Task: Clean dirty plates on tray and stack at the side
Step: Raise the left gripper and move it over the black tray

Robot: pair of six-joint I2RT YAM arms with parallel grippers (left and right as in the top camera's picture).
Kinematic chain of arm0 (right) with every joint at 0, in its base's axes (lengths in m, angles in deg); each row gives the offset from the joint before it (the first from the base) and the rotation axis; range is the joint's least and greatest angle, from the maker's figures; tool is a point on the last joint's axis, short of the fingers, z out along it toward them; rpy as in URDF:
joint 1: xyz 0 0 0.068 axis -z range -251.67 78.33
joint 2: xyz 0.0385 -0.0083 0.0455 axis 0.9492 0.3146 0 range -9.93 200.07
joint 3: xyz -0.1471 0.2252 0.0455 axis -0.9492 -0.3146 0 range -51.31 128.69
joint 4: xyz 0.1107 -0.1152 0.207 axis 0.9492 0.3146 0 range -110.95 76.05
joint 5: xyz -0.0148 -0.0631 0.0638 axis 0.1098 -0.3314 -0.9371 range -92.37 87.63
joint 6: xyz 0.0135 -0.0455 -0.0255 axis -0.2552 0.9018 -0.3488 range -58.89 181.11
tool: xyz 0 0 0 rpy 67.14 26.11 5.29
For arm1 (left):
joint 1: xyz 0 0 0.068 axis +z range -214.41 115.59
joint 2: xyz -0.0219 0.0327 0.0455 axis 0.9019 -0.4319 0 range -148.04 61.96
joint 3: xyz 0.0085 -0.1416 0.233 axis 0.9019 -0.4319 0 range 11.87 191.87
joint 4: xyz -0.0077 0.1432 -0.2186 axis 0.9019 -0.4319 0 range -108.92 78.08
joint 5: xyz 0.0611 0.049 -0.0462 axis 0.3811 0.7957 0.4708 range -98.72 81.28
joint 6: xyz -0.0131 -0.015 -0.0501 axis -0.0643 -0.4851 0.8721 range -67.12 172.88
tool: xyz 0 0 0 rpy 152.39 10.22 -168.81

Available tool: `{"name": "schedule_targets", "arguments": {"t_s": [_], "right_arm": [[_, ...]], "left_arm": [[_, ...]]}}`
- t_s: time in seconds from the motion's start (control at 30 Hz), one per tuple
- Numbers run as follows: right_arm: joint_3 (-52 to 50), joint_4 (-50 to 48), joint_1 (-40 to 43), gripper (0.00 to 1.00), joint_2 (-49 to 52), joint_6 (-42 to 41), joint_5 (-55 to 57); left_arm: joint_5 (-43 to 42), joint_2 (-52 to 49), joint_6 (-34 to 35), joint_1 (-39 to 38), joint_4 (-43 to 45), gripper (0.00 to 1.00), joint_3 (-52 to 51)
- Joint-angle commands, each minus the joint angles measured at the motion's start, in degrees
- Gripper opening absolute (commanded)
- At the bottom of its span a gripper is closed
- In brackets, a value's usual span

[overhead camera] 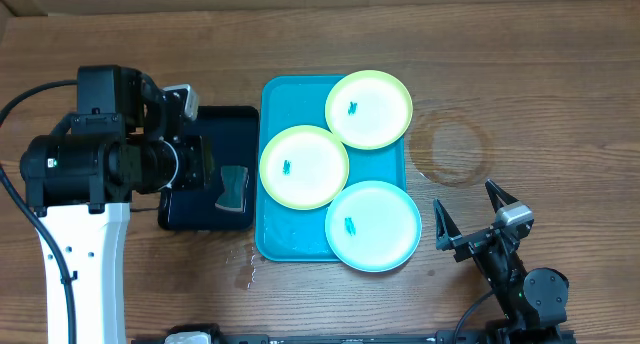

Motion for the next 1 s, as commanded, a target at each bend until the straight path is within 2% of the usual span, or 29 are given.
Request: {"name": "schedule_targets", "arguments": {"t_s": [0.0, 0.47, 0.73, 0.9, 0.97], "right_arm": [[-0.61, -0.31, 0.24, 1.00, -0.35, 0.02, 0.59], [-0.61, -0.31, 0.15, 1.00, -0.20, 0.02, 0.61], [-0.61, -0.31, 0.15, 1.00, -0.20, 0.02, 0.61], [-0.61, -0.31, 0.15, 1.00, -0.20, 0.02, 0.61], [-0.61, -0.33, 0.15, 1.00, -0.20, 0.02, 0.61]], "left_arm": [[0.59, -0.35, 4.20, 0.24, 1.68, 0.04, 1.11], [3.13, -0.46, 5.92, 0.26, 2.56, 0.08, 1.11], [3.34, -0.48, 6.86, 0.26, 2.80, 0.04, 1.11], [13.51, -1.49, 13.73, 0.26, 5.11, 0.05, 1.11], [15.21, -2.23, 13.97, 0.26, 3.54, 0.08, 1.11]]}}
